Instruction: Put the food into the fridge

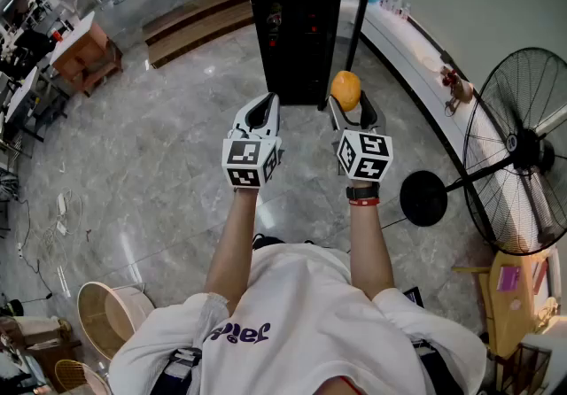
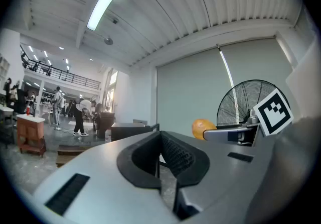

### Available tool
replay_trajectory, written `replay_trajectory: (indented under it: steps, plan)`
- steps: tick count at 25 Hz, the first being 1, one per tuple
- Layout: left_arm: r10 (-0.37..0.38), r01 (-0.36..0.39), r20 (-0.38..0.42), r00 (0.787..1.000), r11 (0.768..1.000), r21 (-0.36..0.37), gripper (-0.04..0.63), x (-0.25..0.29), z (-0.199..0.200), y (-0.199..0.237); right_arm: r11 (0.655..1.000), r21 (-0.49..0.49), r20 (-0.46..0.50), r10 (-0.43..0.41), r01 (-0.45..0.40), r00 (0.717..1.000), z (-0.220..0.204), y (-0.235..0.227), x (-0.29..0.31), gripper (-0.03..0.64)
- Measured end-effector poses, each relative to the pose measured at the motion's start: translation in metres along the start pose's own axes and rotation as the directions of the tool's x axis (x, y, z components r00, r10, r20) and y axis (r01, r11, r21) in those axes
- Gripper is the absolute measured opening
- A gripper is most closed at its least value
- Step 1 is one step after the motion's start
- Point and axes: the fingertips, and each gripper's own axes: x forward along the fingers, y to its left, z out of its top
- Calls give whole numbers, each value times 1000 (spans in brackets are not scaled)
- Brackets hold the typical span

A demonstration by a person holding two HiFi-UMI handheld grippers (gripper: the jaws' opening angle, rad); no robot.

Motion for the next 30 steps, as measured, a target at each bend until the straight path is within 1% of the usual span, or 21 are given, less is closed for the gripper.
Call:
replay_trajectory:
  steps: [3,6,10,13,18,24,28,30]
  plan:
    - [36,-36,0,999,999,-1,17,2,-2,-6,1000,1,-7,8,-8,1000,-2,-11,0,314]
    - [65,-65,-28,997,998,14,18,11,-10,-9,1000,16,-15,11,-11,1000,-7,-21,3,316]
    - [69,-70,-35,997,998,-5,18,24,-18,-4,999,46,-28,22,-21,999,-17,-25,19,316]
    - [63,-63,-34,997,998,-20,18,34,-23,7,997,77,-14,28,-27,1000,-20,-21,36,316]
    - [57,-58,-21,998,997,-52,17,67,-31,43,997,69,-22,38,-37,999,-24,-13,84,316]
    - [48,-49,-16,999,996,-69,18,133,-34,101,996,78,-44,40,-37,998,-24,-12,170,316]
    - [40,-40,-6,999,996,-74,17,171,-31,139,996,82,-37,39,-36,999,-16,-7,225,316]
    - [29,-30,-7,1000,996,-83,18,184,-30,156,994,101,-13,34,-32,999,-10,-4,245,318]
